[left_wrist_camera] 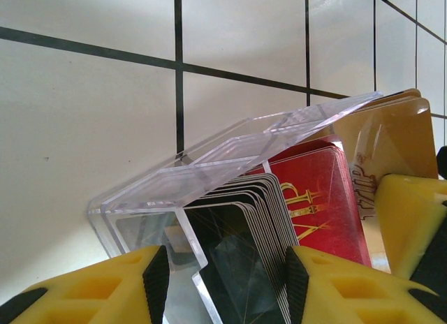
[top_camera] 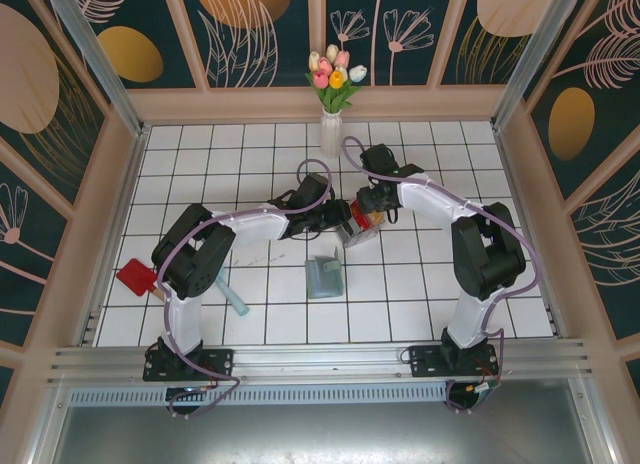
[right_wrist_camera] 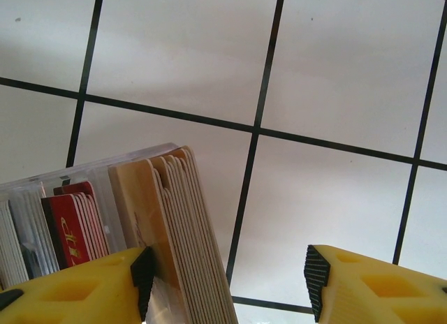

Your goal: Put the credit cards into the card holder

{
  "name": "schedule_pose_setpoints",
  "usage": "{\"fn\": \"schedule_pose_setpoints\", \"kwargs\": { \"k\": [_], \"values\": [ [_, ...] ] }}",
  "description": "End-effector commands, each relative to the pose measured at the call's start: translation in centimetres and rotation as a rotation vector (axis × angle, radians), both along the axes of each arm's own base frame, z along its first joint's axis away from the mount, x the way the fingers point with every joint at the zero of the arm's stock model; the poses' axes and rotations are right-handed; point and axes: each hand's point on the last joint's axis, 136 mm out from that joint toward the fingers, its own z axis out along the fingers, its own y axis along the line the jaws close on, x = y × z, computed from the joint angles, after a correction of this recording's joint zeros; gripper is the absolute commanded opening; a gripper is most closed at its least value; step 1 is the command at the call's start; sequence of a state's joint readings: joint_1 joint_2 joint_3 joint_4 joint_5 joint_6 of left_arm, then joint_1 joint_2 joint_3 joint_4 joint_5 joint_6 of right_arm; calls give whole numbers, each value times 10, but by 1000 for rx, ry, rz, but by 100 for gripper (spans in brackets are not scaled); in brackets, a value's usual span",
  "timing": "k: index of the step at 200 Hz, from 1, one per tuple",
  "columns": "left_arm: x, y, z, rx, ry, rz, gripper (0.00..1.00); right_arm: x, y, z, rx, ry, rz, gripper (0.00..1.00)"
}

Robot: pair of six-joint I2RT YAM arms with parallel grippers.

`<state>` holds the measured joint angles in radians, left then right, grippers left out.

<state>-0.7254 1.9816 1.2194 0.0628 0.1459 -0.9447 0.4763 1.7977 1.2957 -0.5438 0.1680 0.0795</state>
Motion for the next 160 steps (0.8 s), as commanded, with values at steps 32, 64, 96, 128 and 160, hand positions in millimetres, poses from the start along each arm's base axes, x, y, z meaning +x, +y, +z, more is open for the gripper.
{"fn": "schedule_pose_setpoints", "kwargs": {
  "k": [32,64,96,128,160],
  "values": [
    [-10,12,-31,83,51,-4,49,3,-7,26,-14,-50,-16,54],
    [-10,11,-31,77,53,-3,49,1,-4,27,2,-45,-7,45],
    [-11,11,-32,80,56,-6,49,3,-2,30,7,-48,-3,37],
    [-11,12,-31,80,56,-4,49,4,-3,35,5,-60,-11,33],
    [-11,13,-31,84,55,-5,49,5,-3,45,12,-83,-16,29]
  ]
}}
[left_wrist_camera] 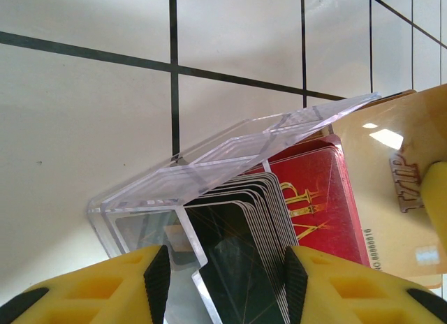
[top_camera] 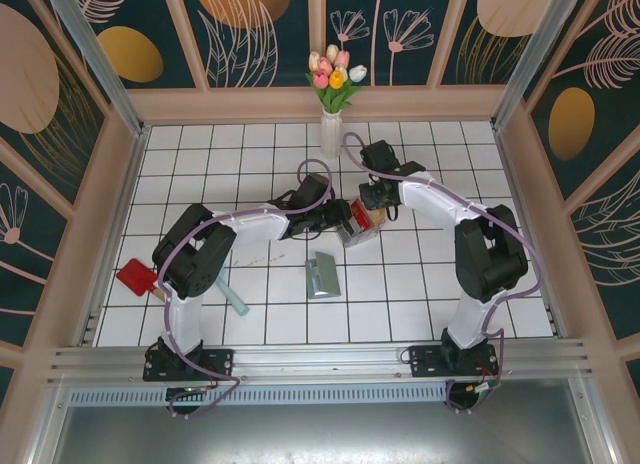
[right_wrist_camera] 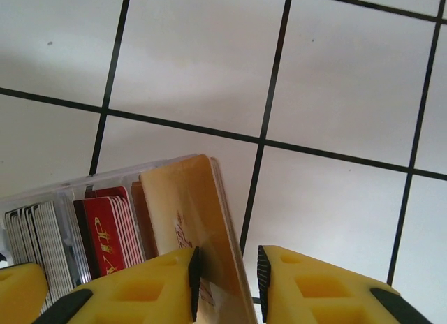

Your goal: Put the credit cards into the card holder

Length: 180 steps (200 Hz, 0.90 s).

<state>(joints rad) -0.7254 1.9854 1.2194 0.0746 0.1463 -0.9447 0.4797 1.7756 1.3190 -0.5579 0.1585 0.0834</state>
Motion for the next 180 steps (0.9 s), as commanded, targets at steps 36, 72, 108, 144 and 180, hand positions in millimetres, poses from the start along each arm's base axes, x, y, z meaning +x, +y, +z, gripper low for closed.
{"fn": "schedule_pose_setpoints", "kwargs": {
  "k": [36,72,108,144,180],
  "values": [
    [-13,14,-30,88,62,-2,49,1,-5,39,14,-75,-16,19],
    [-12,14,-26,86,53,-1,49,-5,2,49,87,-77,-6,16],
    [-13,14,-26,85,56,-6,49,-4,3,36,79,-51,-7,45],
    [-14,14,-29,88,61,-7,49,-3,3,14,46,-2,0,50],
    [-14,14,-28,86,59,-4,49,-3,-3,-8,-2,32,-12,52]
  ]
}}
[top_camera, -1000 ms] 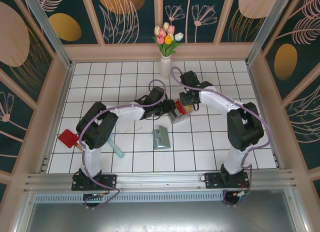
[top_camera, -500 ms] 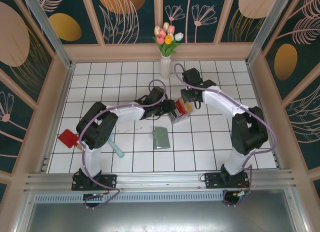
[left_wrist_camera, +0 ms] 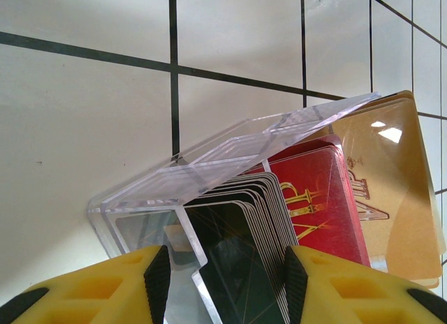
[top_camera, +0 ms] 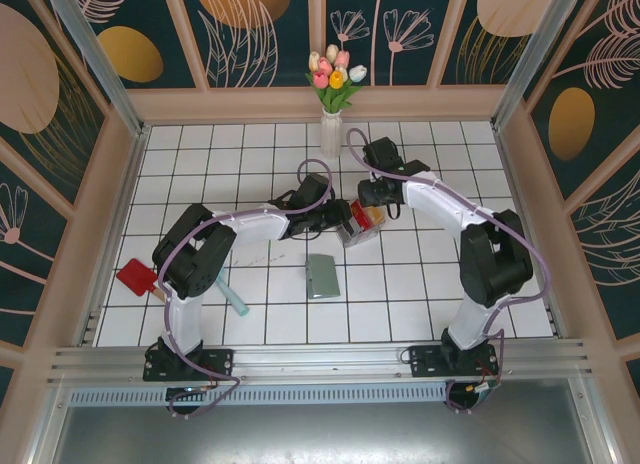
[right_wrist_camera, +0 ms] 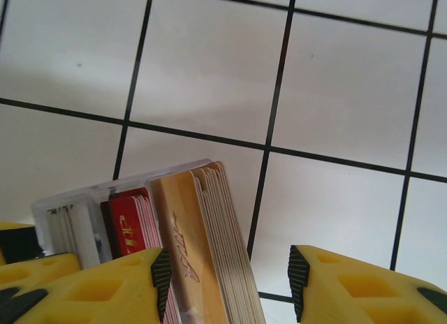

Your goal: Put the credit cards into the card holder

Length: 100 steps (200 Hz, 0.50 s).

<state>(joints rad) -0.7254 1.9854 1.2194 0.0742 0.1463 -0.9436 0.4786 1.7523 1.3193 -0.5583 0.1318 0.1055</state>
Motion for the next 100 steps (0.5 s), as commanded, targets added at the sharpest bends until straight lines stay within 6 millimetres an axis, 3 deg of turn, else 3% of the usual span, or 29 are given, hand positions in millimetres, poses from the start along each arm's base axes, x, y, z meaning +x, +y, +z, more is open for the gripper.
{"fn": "schedule_pose_setpoints", "kwargs": {
  "k": [1,36,100],
  "values": [
    [-13,14,-28,85,60,-3,49,-2,-6,-17,-44,40,-4,52],
    [-14,15,-30,88,63,-3,49,-5,-15,-32,-95,67,-21,52],
    [-17,18,-34,95,71,3,49,3,-22,-2,-104,-18,-49,42]
  ]
}}
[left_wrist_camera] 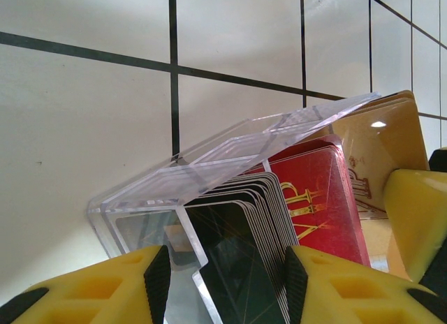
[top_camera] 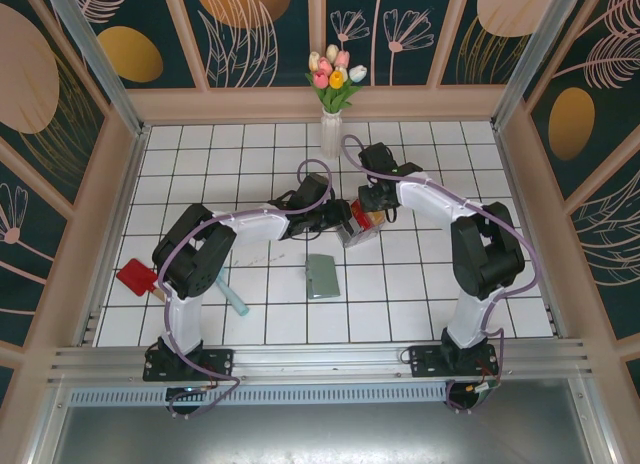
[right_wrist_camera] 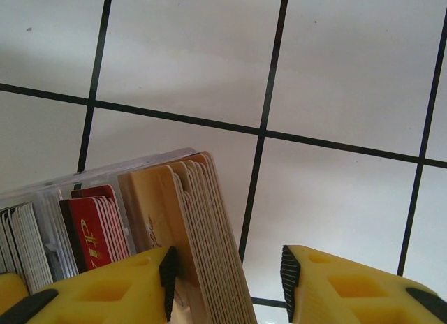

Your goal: Put the credit cards into the card holder

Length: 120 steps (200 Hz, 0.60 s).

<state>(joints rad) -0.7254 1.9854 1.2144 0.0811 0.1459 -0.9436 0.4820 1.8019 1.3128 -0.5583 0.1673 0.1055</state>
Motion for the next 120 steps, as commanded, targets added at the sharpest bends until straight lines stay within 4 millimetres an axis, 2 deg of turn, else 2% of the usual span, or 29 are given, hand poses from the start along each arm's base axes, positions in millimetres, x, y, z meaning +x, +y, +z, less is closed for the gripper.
{"fn": "schedule_pose_setpoints", "kwargs": {
  "k": [1,36,93,120],
  "values": [
    [-16,17,-33,95,72,3,49,3,-16,21,-51,-54,-33,42],
    [-17,17,-34,95,74,3,49,2,-15,27,-36,-64,-34,37],
    [-17,17,-36,95,78,1,49,-1,-11,21,-16,-40,-20,23],
    [-16,17,-35,93,78,1,49,0,-11,29,-11,-51,-26,18]
  ]
}}
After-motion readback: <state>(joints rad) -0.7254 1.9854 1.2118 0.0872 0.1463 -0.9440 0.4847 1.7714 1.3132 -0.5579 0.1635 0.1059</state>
